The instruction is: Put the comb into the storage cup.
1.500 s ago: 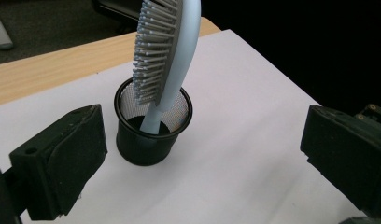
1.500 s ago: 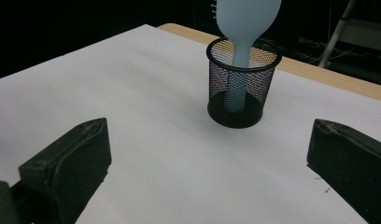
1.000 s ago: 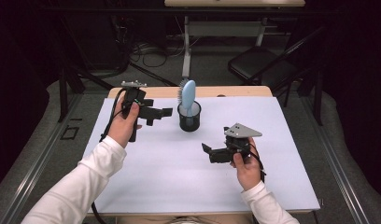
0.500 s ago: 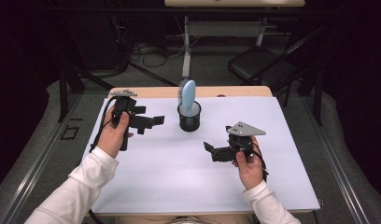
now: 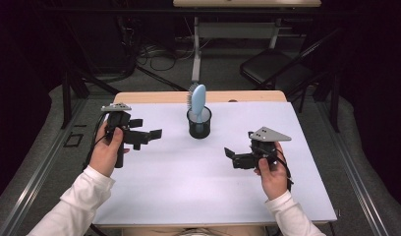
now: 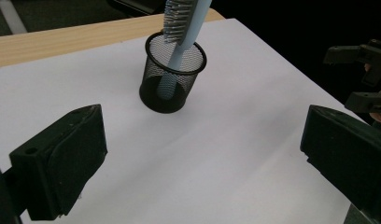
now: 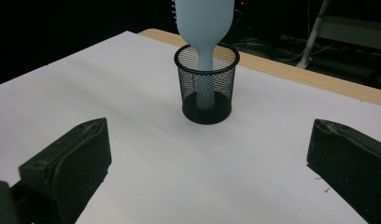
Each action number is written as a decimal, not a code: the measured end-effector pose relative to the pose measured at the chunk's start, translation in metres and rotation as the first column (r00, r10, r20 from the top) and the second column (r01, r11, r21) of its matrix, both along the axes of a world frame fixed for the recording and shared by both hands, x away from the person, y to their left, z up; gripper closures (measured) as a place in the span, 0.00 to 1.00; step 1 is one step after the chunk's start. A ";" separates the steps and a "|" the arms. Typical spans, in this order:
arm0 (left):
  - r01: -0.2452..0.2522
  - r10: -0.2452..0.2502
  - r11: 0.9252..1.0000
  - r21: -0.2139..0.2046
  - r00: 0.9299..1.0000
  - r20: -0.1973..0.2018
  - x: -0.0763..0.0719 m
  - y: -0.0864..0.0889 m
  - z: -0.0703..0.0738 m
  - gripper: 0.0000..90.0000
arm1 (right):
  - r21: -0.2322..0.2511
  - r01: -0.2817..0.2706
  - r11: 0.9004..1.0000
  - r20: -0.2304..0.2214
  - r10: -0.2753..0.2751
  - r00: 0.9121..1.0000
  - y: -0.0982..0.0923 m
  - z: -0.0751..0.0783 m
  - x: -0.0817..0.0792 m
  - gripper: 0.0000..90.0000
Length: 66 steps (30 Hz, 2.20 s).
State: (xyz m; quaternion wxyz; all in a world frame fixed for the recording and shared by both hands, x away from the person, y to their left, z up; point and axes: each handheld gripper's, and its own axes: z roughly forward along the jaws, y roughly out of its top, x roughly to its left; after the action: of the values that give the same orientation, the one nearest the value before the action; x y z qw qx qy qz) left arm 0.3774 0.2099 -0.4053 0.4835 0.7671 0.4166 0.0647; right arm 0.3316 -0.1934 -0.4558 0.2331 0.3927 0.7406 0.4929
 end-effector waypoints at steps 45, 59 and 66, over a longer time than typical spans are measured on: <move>-0.154 0.150 0.984 -0.088 0.988 -0.050 -0.036 0.064 -0.076 0.01 | -0.010 0.175 0.985 -0.075 -0.175 0.982 -0.071 -0.034 -0.023 0.00; -0.157 0.156 0.986 -0.063 0.987 -0.024 -0.039 0.066 -0.096 0.01 | -0.011 0.208 0.978 -0.077 -0.208 0.975 -0.080 -0.045 -0.022 0.00; -0.170 0.169 0.985 -0.035 0.986 -0.006 -0.040 0.067 -0.103 0.01 | -0.020 0.219 0.975 -0.076 -0.220 0.973 -0.080 -0.053 -0.023 0.00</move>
State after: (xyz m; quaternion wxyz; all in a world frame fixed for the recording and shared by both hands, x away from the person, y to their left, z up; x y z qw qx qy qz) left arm 0.3373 0.2767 -0.5088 0.4891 0.7203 0.4821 0.0971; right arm 0.3087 -0.2737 -0.5083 0.2593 0.4898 0.7039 0.4442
